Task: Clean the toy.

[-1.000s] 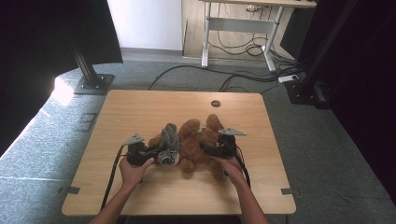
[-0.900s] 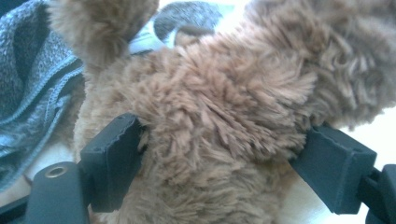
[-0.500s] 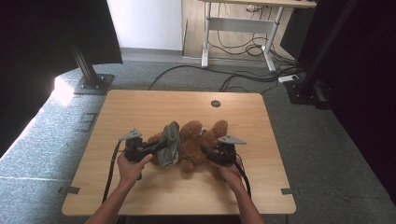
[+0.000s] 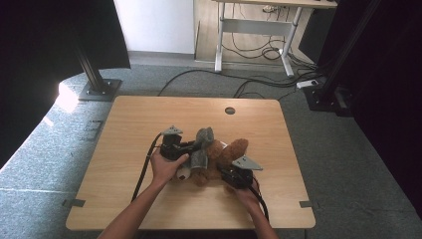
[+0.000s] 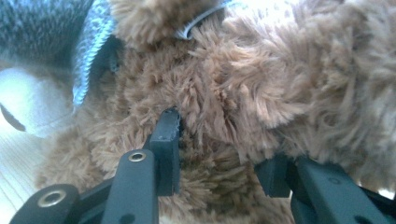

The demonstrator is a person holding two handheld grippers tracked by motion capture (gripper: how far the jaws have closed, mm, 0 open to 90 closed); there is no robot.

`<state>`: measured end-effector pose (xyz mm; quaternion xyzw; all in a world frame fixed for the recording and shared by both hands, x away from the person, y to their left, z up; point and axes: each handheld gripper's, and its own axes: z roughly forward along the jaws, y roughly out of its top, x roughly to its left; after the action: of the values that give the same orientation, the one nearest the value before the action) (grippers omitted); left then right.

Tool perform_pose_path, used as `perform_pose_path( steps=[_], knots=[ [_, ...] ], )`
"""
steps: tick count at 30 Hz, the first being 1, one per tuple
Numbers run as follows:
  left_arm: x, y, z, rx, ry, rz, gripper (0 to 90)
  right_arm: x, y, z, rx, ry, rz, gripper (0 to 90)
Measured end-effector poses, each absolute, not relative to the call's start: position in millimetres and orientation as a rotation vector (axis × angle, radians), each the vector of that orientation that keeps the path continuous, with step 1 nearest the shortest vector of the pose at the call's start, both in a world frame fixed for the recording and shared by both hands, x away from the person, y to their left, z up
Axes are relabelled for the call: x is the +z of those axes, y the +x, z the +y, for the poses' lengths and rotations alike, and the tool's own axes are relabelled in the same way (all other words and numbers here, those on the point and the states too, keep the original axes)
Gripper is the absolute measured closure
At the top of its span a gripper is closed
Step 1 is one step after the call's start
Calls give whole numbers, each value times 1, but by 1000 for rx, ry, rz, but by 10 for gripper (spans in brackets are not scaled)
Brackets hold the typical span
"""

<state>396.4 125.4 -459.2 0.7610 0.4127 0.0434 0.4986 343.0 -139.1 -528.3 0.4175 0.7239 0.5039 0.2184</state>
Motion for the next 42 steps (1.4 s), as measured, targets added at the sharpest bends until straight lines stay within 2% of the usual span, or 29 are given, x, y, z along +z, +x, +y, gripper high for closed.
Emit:
perform_pose_path(
  steps=[6,9,14,17,22,30,31,35,37,42],
  knots=[
    [-467,378,160,112,1813,1007,759,-530,341,-139,1396,1170,2022,585],
    [-467,366,169,144,1822,984,759,-531,338,-137,1383,1155,2040,596],
    [-469,360,179,119,1798,985,758,-535,333,-137,1403,1136,2053,606],
    [-472,361,180,105,1796,986,758,-533,332,-140,1423,1128,2060,541],
    [-480,361,179,79,1778,985,760,-524,330,-165,1482,1199,2003,354],
    [-484,352,177,101,1778,962,762,-499,336,-193,1541,1250,1939,235],
    [-485,351,177,99,1777,962,762,-496,340,-192,1536,1243,1957,249],
    [-484,352,178,90,1769,970,761,-495,352,-178,1414,1222,2042,510],
    [-482,351,181,84,1761,971,761,-497,354,-176,1412,1237,2043,569],
    [-465,349,189,103,1746,967,759,-504,347,-180,1441,1244,2013,594]
  ],
)
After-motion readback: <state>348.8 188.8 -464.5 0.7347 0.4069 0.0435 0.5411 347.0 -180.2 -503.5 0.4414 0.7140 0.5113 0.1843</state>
